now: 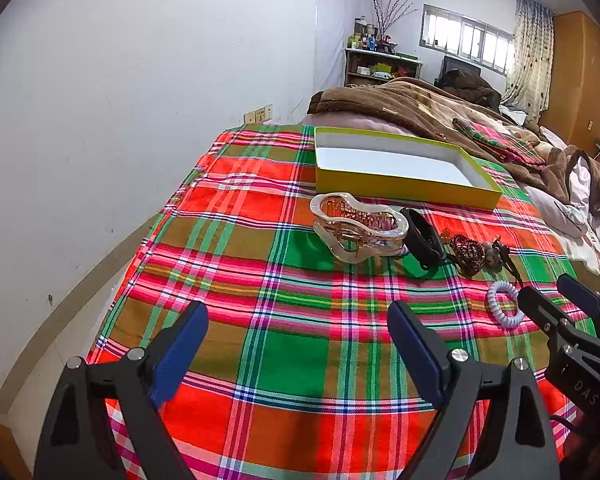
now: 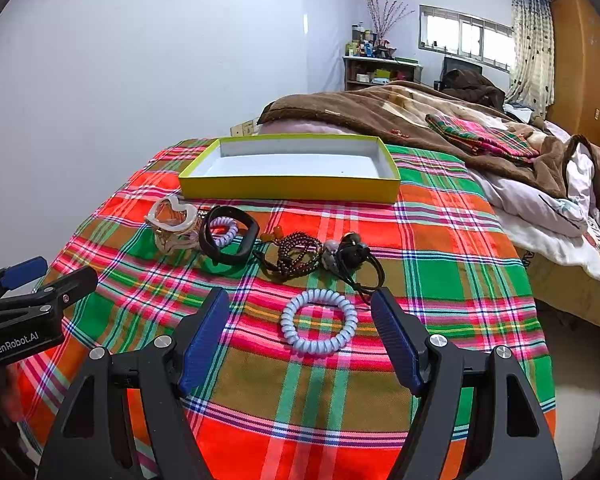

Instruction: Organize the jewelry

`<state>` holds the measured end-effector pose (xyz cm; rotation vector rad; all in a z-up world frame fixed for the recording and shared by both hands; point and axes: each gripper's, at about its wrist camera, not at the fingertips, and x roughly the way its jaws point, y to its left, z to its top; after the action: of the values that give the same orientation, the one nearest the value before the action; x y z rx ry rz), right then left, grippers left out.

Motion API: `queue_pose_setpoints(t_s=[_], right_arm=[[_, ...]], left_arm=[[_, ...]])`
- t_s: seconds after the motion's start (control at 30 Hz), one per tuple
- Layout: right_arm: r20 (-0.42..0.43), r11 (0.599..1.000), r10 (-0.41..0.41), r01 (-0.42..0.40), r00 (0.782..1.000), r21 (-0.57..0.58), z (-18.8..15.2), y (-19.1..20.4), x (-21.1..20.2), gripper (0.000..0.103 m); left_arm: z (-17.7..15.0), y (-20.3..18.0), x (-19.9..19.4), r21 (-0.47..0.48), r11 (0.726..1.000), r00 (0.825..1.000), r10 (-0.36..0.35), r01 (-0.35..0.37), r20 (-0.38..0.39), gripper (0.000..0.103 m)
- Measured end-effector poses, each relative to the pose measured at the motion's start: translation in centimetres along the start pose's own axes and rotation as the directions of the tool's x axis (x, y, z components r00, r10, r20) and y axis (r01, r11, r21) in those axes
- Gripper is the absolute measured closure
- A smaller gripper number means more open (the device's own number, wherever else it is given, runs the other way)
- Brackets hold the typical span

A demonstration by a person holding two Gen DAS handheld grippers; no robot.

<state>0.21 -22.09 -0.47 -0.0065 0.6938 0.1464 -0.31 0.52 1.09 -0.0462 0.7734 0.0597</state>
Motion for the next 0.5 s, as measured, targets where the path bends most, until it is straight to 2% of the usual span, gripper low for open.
queue_pose_setpoints(t_s=[0.5], right_arm=[[-0.006,1.000,0.001,-0.001,1.000,-0.007,-0.07,0.00,0.06,0.030]], left_arm=[[0.11,0.03,0.06,0.007,1.000,1.000,-0.004,0.004,-0.013,0.011]])
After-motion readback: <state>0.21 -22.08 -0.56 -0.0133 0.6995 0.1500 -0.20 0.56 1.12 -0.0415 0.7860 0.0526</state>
